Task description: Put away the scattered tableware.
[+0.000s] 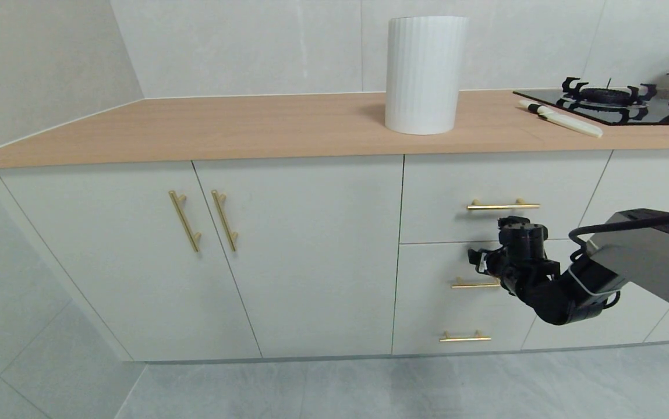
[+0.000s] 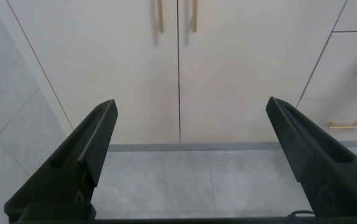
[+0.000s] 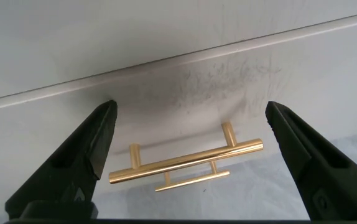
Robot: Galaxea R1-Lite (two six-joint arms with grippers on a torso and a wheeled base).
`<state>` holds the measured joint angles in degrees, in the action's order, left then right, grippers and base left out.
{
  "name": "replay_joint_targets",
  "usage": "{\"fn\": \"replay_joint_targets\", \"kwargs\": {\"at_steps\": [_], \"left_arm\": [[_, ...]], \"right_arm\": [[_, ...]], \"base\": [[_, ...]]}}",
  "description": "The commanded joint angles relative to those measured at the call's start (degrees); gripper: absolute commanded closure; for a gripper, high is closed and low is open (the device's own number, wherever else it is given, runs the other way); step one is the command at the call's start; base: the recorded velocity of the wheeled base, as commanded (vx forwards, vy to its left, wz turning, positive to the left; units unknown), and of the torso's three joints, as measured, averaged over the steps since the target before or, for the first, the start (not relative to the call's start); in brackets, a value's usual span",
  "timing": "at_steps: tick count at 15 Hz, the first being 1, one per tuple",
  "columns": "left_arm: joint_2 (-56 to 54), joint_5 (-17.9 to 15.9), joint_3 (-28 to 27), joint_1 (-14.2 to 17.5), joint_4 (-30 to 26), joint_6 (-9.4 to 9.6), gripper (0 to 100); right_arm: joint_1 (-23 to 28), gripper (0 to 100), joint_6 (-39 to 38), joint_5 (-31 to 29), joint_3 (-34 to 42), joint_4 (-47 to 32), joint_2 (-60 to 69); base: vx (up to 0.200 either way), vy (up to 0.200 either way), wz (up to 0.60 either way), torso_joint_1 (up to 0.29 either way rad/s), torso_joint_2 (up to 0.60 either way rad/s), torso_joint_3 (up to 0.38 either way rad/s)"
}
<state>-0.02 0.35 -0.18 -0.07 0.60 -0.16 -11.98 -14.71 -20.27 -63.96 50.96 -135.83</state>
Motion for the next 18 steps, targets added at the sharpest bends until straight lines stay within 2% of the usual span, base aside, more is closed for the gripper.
{"fn": "replay_joint_targets", "kwargs": {"at_steps": [1,3,5,10,11,12,15,17,18], "left_arm": [[0.02,0.00,0.01,-0.01,0.02,-0.02,0],[0.02,0.09,0.01,-0.01,0.02,-0.02,0],[0.02,0.00,0.01,-0.01,0.02,-0.02,0],[0.02,0.00,0.01,-0.01,0.02,-0.02,0],[0.02,0.00,0.01,-0.01,0.02,-0.02,0],[0.02,0.00,0.01,-0.01,0.02,-0.02,0],[0.02,0.00,0.01,-0.01,0.02,-0.02,0],[0.02,0.09,0.01,-0.01,0.02,-0.02,0],[0.02,0.09,0.01,-0.01,0.02,-0.02,0]], "right_arm": [[0.03,0,-0.23,-0.12,-0.28,0.46,-0.14],[0.03,0,-0.32,-0.21,0.33,0.46,0.92],[-0.06,0,-0.58,-0.21,5.87,0.46,6.19],[0.12,0,-1.46,-4.86,26.96,6.26,34.31],[0.12,0,-1.28,-5.04,28.28,6.26,36.51],[0.12,0,1.18,-5.30,33.82,6.26,47.23],[0.12,0,8.12,-7.06,43.84,6.00,64.72],[0.73,0,14.19,-7.32,48.41,5.73,73.43],[2.67,0,17.79,-7.68,50.60,4.41,78.61]], "base": [[0.000,0.000,0.00,0.000,0.00,0.000],[0.000,0.000,0.00,0.000,0.00,0.000],[0.000,0.000,0.00,0.000,0.00,0.000],[0.000,0.000,0.00,0.000,0.00,0.000],[0.000,0.000,0.00,0.000,0.00,0.000],[0.000,0.000,0.00,0.000,0.00,0.000],[0.000,0.000,0.00,0.000,0.00,0.000],[0.000,0.000,0.00,0.000,0.00,0.000],[0.000,0.000,0.00,0.000,0.00,0.000]]}}
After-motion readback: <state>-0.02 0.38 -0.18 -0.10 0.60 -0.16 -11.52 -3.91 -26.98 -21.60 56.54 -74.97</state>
